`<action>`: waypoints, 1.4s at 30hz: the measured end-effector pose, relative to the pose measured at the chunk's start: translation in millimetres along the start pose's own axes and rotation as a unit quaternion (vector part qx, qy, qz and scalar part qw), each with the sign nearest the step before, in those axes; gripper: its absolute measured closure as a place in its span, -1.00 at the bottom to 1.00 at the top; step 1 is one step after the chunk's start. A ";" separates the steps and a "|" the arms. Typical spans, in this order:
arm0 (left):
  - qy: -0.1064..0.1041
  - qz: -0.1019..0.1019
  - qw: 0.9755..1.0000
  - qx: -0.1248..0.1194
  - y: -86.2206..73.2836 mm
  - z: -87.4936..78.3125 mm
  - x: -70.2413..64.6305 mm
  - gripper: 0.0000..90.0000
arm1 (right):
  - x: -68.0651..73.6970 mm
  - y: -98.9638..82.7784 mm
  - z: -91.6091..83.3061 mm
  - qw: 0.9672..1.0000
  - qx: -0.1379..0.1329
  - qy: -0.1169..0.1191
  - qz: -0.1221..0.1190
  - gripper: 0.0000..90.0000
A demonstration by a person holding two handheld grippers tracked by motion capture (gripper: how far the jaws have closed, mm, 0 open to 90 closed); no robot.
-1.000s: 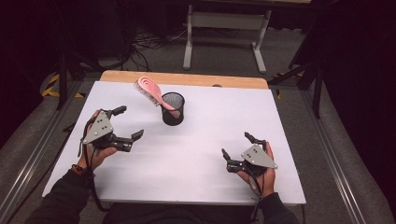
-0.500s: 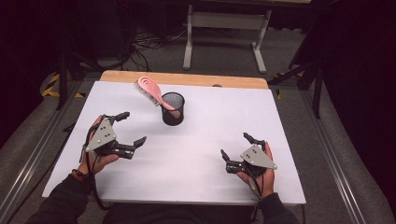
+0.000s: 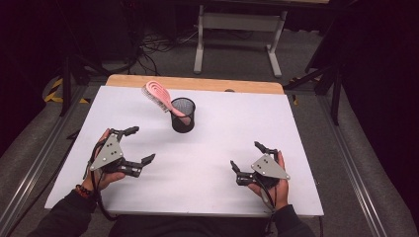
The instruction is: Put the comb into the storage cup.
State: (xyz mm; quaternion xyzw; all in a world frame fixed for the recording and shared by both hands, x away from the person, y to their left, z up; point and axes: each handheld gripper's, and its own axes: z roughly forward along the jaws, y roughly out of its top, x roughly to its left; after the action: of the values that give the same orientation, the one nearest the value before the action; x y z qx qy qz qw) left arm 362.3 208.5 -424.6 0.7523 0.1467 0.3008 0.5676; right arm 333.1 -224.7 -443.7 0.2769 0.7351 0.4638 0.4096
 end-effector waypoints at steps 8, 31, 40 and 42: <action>-0.004 0.000 1.000 0.014 -10.0 -3.4 -6.2 -0.89 | 2.8 1.6 -1.2 1.000 -0.004 0.006 0.002 -0.89; -0.005 -0.018 0.999 0.043 -34.4 -20.4 -17.9 -0.92 | 11.9 -0.2 -3.3 1.000 0.002 0.027 -0.007 -0.90; 0.002 -0.057 0.997 0.048 -43.2 -30.4 -19.2 -0.91 | 8.3 -1.1 -10.6 1.000 0.002 0.029 -0.002 -0.91; 0.004 -0.058 0.997 0.046 -42.9 -31.3 -18.6 -0.91 | 8.3 -1.1 -10.6 1.000 0.002 0.029 -0.002 -0.91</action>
State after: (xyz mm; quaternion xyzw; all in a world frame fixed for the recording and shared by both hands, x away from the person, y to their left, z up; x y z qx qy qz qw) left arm 333.6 235.4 -464.8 0.7666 0.2058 0.2636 0.5482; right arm 319.7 -223.5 -445.1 0.2625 0.7479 0.4696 0.3888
